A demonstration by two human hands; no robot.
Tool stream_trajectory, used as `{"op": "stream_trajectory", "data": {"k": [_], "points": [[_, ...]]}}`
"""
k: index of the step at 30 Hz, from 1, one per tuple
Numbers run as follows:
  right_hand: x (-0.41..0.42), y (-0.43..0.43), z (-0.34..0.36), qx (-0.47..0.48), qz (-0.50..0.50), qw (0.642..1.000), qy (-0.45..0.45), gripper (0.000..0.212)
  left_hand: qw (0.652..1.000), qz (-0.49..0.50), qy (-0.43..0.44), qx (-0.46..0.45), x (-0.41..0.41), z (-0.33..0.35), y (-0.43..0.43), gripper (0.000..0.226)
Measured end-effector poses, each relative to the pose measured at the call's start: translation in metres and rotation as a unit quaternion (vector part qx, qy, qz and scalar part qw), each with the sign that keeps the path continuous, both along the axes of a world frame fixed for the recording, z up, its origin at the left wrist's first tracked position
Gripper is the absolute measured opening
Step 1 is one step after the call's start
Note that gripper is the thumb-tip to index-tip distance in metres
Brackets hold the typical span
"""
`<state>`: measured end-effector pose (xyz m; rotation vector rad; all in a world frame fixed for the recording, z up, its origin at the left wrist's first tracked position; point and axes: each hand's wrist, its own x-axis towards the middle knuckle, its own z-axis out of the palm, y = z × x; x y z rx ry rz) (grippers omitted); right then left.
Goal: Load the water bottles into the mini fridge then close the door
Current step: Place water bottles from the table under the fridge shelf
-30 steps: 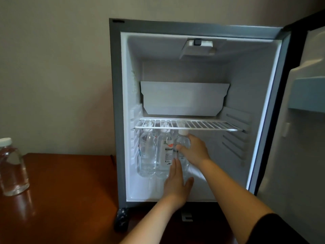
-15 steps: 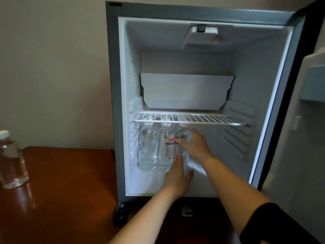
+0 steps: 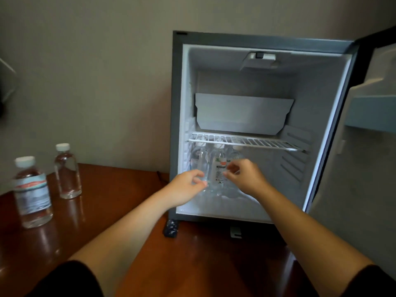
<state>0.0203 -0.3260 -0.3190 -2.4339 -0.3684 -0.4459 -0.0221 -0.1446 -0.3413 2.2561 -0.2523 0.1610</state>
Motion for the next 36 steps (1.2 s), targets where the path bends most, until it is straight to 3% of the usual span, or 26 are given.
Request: {"op": "stream_trajectory", "data": {"k": [8, 22, 25, 27, 31, 36], "points": [[-0.056, 0.078, 0.014, -0.091, 0.136, 0.987, 0.009, 0.026, 0.99, 0.044, -0.003, 0.135, -0.092, 0.017, 0.094, 0.034], [-0.131, 0.287, -0.016, -0.147, 0.336, 0.93, 0.017, 0.017, 0.966, 0.204, 0.059, 0.149, -0.246, -0.028, 0.262, 0.026], [-0.144, 0.328, -0.017, -0.148, 0.373, 0.916, 0.019, 0.015, 0.947, 0.264, 0.072, 0.168, -0.263, -0.042, 0.297, 0.025], [-0.153, 0.355, -0.016, -0.145, 0.392, 0.908, 0.02, 0.026, 0.92, 0.332, 0.086, 0.19, -0.27, -0.053, 0.319, 0.028], [-0.17, 0.404, -0.008, -0.125, 0.419, 0.899, 0.0, 0.048, 0.909, 0.397, 0.071, 0.105, -0.27, -0.069, 0.349, 0.036], [-0.18, 0.45, -0.002, -0.083, 0.428, 0.9, 0.003, 0.061, 0.912, 0.387, 0.019, -0.132, -0.248, -0.081, 0.361, 0.058]]}}
